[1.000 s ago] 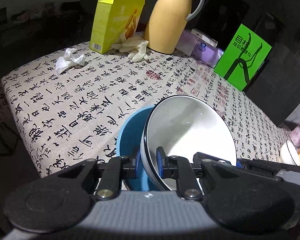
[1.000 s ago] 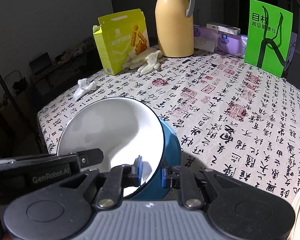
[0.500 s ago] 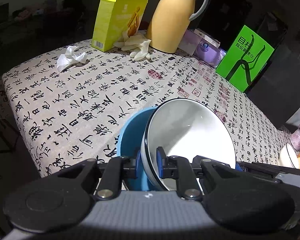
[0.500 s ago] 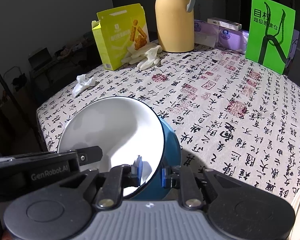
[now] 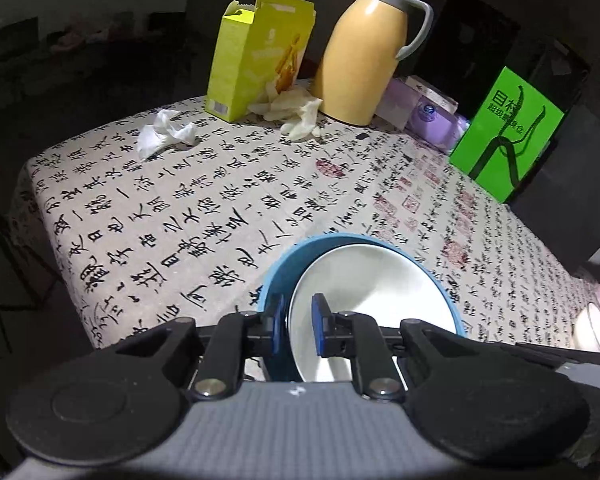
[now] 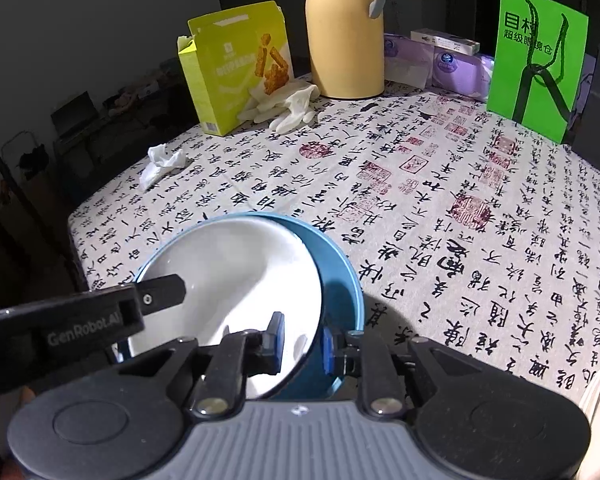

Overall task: Organize plates and bowls
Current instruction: 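Lower the white bowl into the blue bowl with both grippers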

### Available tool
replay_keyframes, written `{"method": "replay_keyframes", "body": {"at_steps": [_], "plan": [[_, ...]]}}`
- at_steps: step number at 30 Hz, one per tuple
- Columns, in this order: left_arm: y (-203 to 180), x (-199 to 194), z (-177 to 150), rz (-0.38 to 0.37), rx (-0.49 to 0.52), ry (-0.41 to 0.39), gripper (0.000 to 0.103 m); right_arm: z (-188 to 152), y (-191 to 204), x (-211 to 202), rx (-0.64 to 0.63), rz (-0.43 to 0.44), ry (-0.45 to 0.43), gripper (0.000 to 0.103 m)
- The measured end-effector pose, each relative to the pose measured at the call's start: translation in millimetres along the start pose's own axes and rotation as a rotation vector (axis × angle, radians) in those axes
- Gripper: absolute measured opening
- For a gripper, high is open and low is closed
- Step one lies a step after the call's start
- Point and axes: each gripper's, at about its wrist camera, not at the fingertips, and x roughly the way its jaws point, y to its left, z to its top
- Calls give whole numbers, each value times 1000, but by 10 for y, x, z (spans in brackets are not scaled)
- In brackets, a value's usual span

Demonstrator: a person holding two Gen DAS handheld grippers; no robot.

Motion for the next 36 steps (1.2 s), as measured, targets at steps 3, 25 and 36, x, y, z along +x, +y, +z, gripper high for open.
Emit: {"method": "replay_keyframes", "body": {"at_steps": [3, 25, 36], "plan": [[5, 9, 11, 13, 3, 0, 12, -1, 35, 12, -18, -16, 6, 15], [-105, 70, 70, 41, 151, 58, 12, 33, 107, 75, -23, -74, 60, 12], [-195, 142, 141, 67, 283, 133, 8, 49, 108, 116, 3, -109, 65, 10]]}}
